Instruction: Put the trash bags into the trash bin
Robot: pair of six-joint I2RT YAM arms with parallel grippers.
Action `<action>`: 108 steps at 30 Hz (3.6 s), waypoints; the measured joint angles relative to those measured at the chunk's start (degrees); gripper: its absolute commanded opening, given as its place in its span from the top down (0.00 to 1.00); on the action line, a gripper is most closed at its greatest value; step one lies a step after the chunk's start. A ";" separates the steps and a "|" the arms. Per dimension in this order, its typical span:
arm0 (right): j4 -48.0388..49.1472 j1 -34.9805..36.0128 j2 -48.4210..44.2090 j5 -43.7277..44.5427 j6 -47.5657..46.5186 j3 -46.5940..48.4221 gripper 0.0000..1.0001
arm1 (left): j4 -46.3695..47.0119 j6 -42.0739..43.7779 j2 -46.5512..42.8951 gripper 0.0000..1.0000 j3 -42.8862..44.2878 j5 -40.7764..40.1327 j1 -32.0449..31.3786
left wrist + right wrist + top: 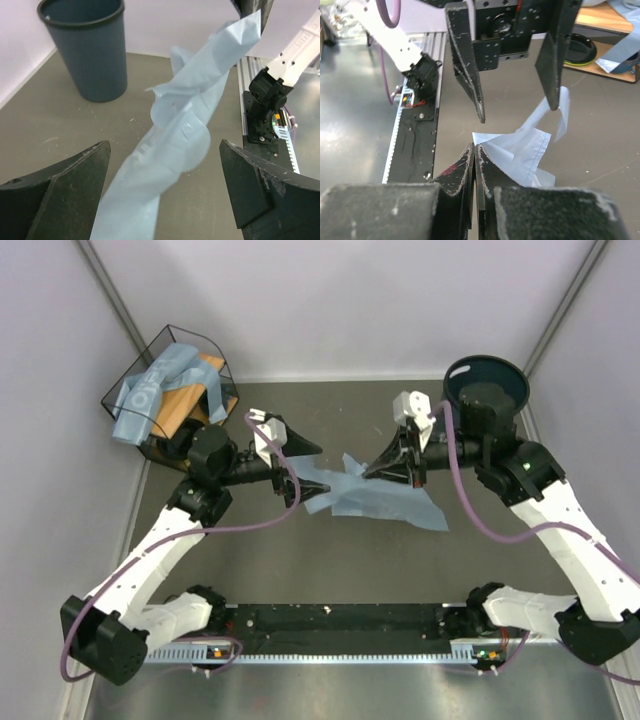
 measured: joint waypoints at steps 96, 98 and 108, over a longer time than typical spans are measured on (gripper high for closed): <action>-3.98 3.93 -18.84 12.55 5.38 -10.38 1.00 | -19.89 -2.93 -2.40 0.23 5.75 -16.33 -11.52; -6.08 4.07 -18.84 12.41 1.81 -10.43 1.00 | -18.69 -5.14 -1.31 0.23 4.37 -14.93 -14.56; -12.46 5.38 -22.18 12.57 -15.61 -12.61 1.00 | -5.86 -16.87 3.78 0.23 -0.55 -14.10 -25.99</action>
